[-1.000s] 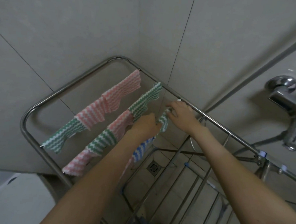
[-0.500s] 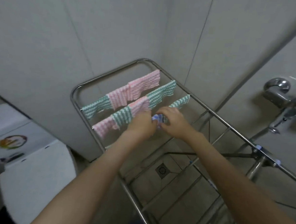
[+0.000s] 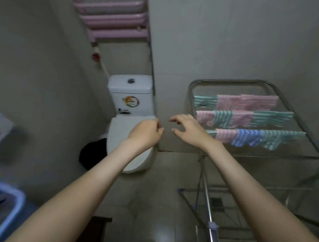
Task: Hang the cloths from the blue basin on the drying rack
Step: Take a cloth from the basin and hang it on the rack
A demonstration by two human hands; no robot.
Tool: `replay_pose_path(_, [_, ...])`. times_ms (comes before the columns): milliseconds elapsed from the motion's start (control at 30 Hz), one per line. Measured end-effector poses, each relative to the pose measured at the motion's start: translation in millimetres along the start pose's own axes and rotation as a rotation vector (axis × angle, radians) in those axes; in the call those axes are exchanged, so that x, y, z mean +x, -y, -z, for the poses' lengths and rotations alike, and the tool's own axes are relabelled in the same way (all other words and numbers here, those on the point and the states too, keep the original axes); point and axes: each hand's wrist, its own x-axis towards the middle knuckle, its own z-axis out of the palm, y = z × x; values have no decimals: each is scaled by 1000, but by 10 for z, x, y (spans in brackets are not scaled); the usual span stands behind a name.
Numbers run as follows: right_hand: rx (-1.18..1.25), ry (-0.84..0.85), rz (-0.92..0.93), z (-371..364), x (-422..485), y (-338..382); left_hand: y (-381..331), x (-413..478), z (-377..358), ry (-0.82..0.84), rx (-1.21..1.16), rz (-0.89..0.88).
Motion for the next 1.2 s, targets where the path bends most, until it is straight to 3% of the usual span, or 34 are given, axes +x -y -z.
replay_pose_path(400, [69, 395, 585, -1440, 766, 2846, 2081, -1894, 893, -258, -66, 612])
replay_pose_path(567, [92, 713, 726, -2165, 458, 3963, 2777, -2974, 1081, -328, -28, 891])
replay_pose_path(733, [16, 1015, 824, -2711, 19, 4518, 3198, -3835, 996, -284, -91, 1087])
replay_pose_path(867, [-80, 1028, 907, -2944, -162, 4699, 3334, -4120, 862, -194, -116, 1101])
replay_pose_path(967, [-206, 887, 1039, -3105, -249, 4763, 3374, -4197, 802, -181, -148, 1103])
replay_pose_path(1067, [-150, 755, 1121, -3243, -294, 4773, 3382, -4227, 772, -198, -161, 1087])
replay_pose_path(1200, [37, 731, 1081, -3229, -256, 4806, 3389, -4239, 770, -272, -184, 1056])
